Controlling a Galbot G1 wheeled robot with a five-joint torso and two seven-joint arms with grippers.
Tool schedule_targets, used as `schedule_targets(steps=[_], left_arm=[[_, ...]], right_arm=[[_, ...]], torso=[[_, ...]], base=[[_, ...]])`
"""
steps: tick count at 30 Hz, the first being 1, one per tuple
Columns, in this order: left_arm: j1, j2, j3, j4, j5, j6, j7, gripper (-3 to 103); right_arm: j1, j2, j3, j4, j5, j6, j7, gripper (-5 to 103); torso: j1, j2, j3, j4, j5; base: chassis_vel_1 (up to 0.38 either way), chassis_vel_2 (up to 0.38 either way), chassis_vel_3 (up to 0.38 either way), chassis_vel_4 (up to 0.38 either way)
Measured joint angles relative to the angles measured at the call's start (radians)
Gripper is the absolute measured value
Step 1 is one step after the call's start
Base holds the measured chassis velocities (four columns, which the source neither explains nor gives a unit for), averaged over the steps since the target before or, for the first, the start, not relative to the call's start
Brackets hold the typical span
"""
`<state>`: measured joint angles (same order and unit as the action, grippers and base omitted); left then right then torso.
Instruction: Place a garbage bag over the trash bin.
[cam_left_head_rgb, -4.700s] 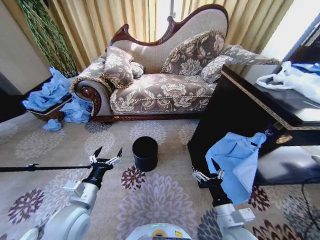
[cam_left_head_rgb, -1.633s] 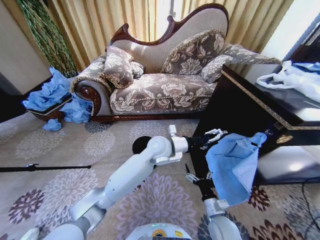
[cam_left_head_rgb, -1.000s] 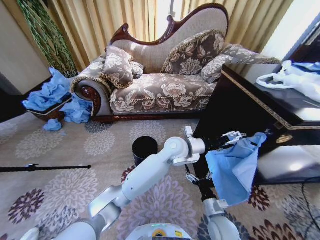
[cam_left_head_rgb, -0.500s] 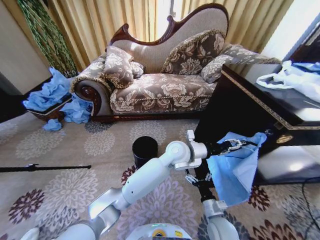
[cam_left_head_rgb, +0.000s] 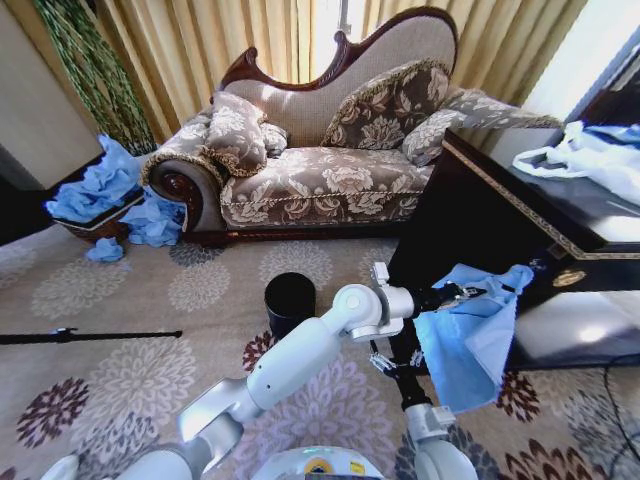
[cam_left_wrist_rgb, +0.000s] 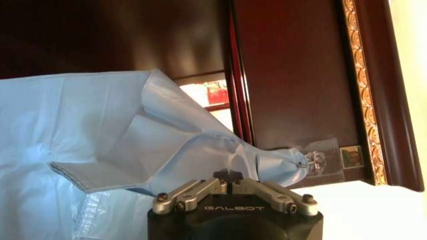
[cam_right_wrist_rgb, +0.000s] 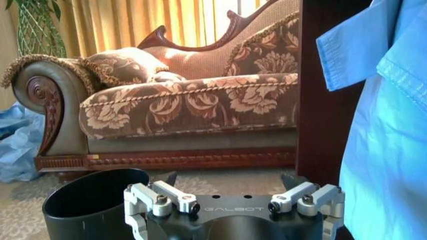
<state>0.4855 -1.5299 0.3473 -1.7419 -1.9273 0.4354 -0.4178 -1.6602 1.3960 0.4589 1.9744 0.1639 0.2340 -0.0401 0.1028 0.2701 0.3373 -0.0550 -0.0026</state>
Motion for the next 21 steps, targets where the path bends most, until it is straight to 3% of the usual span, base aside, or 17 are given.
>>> schedule_targets(steps=[9,18,21], left_arm=[[-0.006,0.005,0.002,-0.014,0.010,-0.006,-0.034,0],[-0.055,0.006,0.008,-0.047,0.009,0.010,-0.211,0],[-0.064,0.008,0.008,-0.053,0.007,0.012,-0.233,0]], right_arm=[[-0.008,0.000,0.000,0.006,0.000,0.003,0.000,100],[-0.012,0.004,-0.001,0.008,0.000,0.012,0.000,100],[-0.012,0.004,-0.001,0.008,0.000,0.014,0.000,100]], torso=[[0.000,0.000,0.000,0.0000,0.0000],[0.000,0.000,0.000,0.0000,0.0000],[0.000,0.000,0.000,0.0000,0.0000]], base=[[0.000,0.000,0.000,0.000],[0.000,0.000,0.000,0.000],[0.000,0.000,0.000,0.000]])
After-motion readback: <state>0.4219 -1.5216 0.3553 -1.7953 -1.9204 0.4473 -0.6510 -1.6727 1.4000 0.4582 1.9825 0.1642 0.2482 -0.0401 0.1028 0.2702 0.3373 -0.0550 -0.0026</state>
